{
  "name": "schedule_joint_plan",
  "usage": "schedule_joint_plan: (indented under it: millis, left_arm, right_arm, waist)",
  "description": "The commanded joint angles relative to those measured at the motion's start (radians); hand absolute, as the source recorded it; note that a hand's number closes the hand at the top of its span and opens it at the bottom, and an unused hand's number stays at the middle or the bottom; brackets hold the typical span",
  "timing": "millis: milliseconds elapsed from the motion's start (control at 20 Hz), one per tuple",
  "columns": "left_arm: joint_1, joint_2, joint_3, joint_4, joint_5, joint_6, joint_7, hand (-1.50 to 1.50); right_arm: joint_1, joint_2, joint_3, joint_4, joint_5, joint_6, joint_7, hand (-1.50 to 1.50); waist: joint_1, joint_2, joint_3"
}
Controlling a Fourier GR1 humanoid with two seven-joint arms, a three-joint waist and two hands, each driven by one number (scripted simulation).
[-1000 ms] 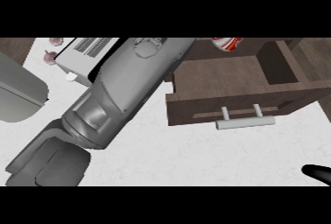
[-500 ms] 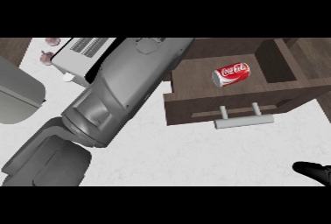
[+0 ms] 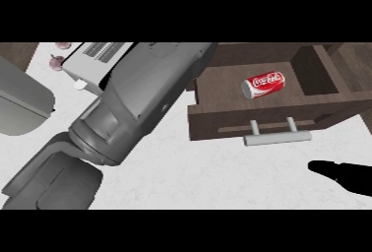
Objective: Pick up the can, place it into the drawer and close the drawer
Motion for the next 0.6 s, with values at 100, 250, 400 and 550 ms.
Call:
schedule_joint_plan:
  millis: [100,250,400,550]
  left_arm:
    - [-0.009,0.0,-0.007,0.002,0.031,0.01,-0.028,-1.5]
    - [-0.045,0.0,0.007,0.023,0.032,0.018,-0.031,-1.5]
    - [-0.044,0.0,-0.01,0.036,0.019,0.024,-0.018,-1.5]
    - [-0.033,0.0,0.002,0.051,0.009,-0.015,-0.048,-1.5]
  right_arm:
    - [-0.098,-0.053,0.095,0.157,0.219,-0.023,-0.092,-1.5]
    - [-0.119,-0.045,0.174,0.206,0.329,-0.05,-0.109,-1.5]
    - [-0.113,-0.046,0.21,0.312,0.415,-0.091,-0.181,-1.5]
    - [-0.207,-0.021,0.258,0.448,0.499,-0.132,-0.171,-1.5]
  waist:
    - [0.025,-0.001,0.0]
    - [0.036,-0.003,0.0]
    - [0.047,-0.01,0.0]
    - [0.07,-0.008,-0.001]
